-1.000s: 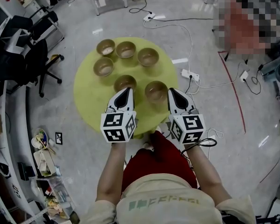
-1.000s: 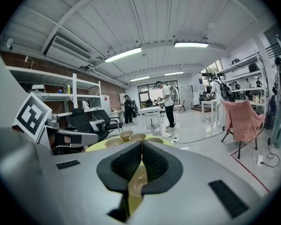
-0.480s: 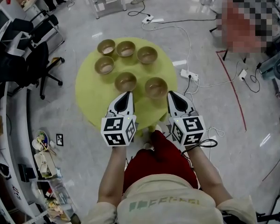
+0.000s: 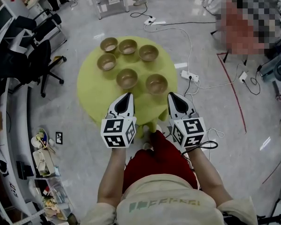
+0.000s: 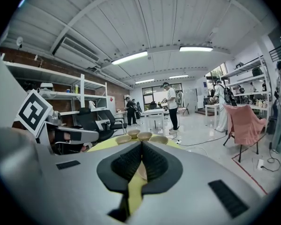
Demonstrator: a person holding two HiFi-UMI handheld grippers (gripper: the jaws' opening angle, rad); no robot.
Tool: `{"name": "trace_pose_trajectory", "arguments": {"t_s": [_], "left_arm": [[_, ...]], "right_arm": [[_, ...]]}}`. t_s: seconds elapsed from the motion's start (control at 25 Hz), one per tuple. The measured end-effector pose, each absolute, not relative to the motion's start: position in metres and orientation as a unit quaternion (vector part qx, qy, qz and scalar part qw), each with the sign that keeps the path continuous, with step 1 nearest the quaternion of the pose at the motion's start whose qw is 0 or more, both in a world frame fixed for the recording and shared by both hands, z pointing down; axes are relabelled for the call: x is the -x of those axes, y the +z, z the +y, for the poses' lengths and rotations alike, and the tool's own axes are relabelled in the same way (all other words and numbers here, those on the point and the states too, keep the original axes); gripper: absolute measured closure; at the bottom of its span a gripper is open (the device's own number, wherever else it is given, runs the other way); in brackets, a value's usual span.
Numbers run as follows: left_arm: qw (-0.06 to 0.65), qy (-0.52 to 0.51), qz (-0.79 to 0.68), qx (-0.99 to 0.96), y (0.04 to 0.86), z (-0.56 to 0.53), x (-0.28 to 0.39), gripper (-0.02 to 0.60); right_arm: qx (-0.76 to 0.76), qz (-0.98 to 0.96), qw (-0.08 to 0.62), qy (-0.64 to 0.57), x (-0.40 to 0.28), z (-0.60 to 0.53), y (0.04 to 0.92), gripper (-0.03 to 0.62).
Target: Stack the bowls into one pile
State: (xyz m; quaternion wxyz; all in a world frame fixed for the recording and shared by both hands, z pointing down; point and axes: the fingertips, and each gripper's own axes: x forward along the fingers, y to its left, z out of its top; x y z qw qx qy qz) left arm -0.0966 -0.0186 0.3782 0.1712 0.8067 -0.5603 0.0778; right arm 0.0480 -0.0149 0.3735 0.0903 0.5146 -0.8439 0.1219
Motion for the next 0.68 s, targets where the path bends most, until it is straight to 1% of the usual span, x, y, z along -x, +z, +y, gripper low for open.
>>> {"name": "trace_pose_trajectory", "arguments": {"t_s": [0.68], "left_arm": [[0.165, 0.07, -0.567, -0.804, 0.374, 0.024, 0.103, 0.558]], "right_arm": [[-0.505, -0.851, 0.084, 0.116, -0.044, 0.026, 0.373, 0.559]]}}
